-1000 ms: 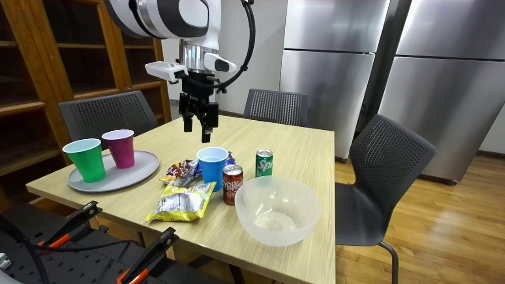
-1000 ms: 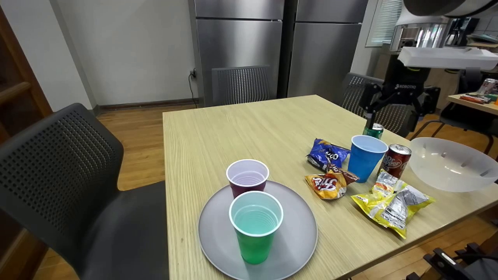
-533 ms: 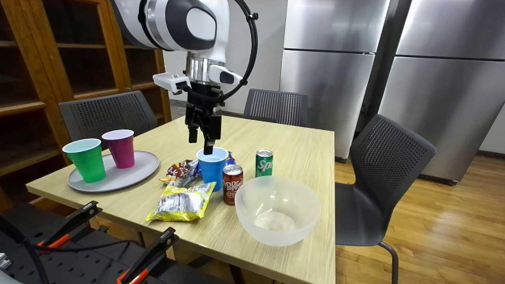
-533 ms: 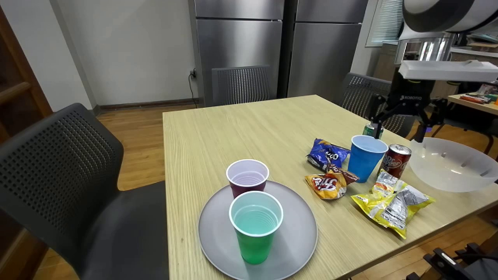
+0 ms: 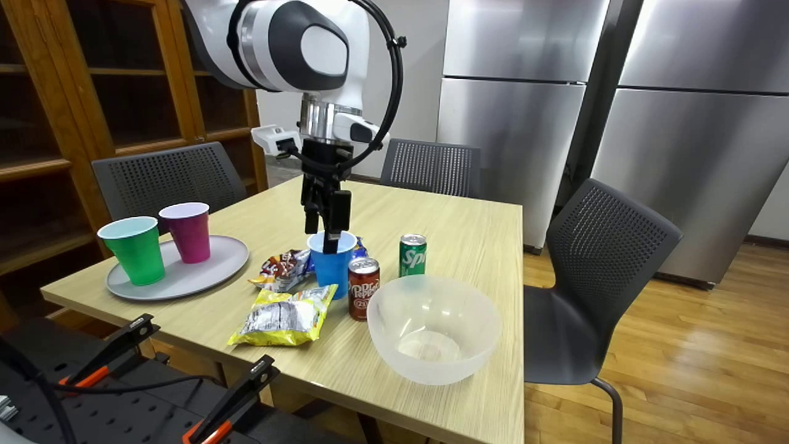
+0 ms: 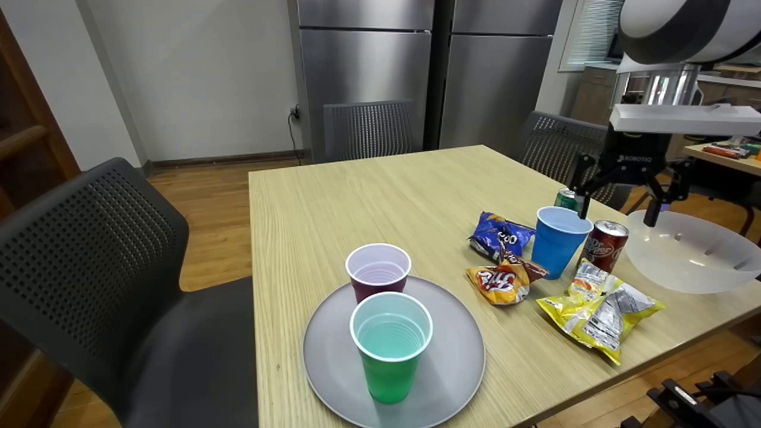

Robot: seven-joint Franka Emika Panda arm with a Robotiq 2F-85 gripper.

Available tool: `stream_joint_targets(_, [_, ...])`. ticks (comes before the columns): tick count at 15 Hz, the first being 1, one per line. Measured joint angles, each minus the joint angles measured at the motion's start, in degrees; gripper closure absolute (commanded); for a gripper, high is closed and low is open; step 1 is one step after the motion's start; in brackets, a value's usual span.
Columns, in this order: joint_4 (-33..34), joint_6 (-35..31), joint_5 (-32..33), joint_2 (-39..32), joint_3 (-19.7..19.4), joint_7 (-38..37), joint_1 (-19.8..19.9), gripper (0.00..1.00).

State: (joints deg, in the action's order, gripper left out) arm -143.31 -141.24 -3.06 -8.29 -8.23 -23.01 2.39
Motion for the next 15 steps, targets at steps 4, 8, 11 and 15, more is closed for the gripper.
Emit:
stream_joint_targets(4, [0.0,-1.2,0.0,-0.8,-0.6,-2.4,0.0,0.0])
stream_joint_targets(8, [0.1,-3.0,0.0,-1.8,-0.8,-5.1,0.0,0.0])
stream_joint_targets(11, [0.3,-4.2,-0.1,-2.8,-0.8,-6.8,0.0,0.0])
stream_joint_targets(15, [1.2,-5.6,-2.0,-4.8,-0.8,-8.3,-0.1,0.0])
